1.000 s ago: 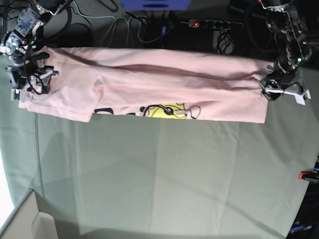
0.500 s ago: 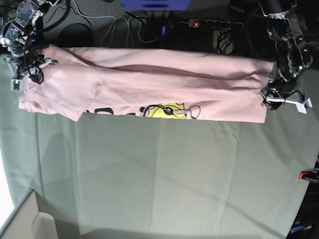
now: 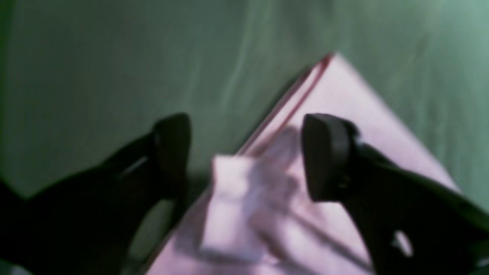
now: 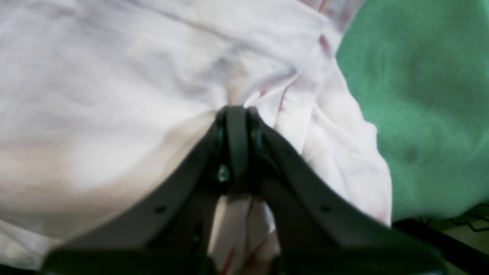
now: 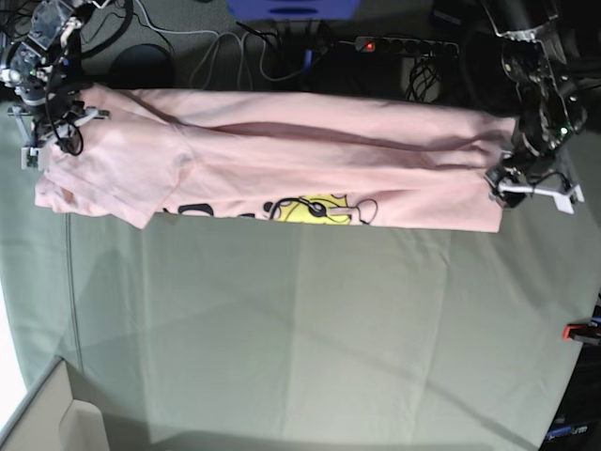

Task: Layout the t-shirt on the table in an organized manner, then fold the t-shirt properly
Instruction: 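Hold the folded shirt's ends with both grippers and adjust the grasp, then carry the shirt end with the left gripper toward the right gripper, folding it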

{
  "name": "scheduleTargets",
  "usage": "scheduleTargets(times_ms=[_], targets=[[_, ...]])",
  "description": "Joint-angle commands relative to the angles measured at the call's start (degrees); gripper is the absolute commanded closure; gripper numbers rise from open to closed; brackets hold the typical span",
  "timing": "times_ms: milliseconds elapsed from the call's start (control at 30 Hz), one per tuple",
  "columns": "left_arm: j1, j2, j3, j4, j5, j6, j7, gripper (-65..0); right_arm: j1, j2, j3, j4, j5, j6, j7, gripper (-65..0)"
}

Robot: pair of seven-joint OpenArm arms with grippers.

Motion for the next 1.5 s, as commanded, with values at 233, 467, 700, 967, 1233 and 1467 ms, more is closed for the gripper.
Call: scheduleTargets(times_ms=[233,467,700,967,1233,1467], targets=[[-0.29,-0.65,-0.04,1.0,-0.59,-0.36,-1.12,-53.3,-0.15,1.21,0.45,1.28,0.69,-0.05,1.23,-21.0],[-0.47,-0.56,1.99,1.09,-0.68,-0.36,-1.65,-53.4,0.91,-0.72,5.55,7.61,0.77,-0.05,1.14,-29.1],[-0.82,-0.29,5.24,1.0,-0.59,-0.36,-1.73,-53.4,0.82,-4.94,4.15,13.06,0.86,-0.05,1.14,-29.1],[0.24,-0.38,5.94,1.0,-0.51,-0.36,-1.47,-53.2,-0.06,-5.2,1.69,13.06,0.77,-0.05,1.14,-29.1],[1.2,-0.21,6.03,0.91,-0.59,-0.36,-1.47,-52.6,-0.23,-6.26,1.6,13.33,0.77,-0.05,1.14,-29.1],[0.68,-0.21,5.94,0.91,-0.59,-0.36,-1.65,-13.1,-1.46,-7.14,-1.83,13.15,0.77,-0.05,1.14,-29.2]])
